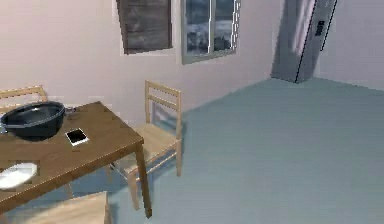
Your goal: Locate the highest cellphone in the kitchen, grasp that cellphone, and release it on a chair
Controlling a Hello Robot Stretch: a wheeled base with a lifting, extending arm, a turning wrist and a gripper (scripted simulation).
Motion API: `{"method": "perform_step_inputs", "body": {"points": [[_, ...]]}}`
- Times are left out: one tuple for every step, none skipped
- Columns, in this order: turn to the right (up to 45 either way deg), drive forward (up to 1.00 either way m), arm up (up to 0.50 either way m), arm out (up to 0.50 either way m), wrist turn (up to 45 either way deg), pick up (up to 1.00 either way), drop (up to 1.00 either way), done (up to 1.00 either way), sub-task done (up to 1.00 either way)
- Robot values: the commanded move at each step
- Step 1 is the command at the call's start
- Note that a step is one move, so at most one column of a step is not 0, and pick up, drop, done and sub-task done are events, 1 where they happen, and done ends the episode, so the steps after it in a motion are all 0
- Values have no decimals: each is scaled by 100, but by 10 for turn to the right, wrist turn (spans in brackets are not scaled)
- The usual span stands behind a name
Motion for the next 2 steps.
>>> {"method": "perform_step_inputs", "body": {"points": [[450,0,0,0,0,0,0,0,0],[330,0,0,0,0,0,0,0,0]]}}
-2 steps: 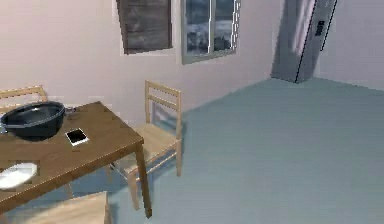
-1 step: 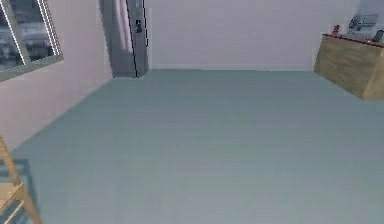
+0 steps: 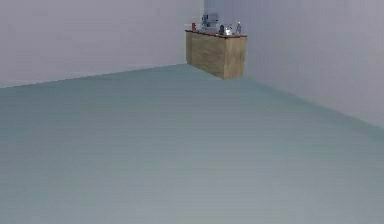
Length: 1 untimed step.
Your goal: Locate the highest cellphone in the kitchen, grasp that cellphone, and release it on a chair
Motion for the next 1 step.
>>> {"method": "perform_step_inputs", "body": {"points": [[0,100,0,0,0,0,0,0,0]]}}
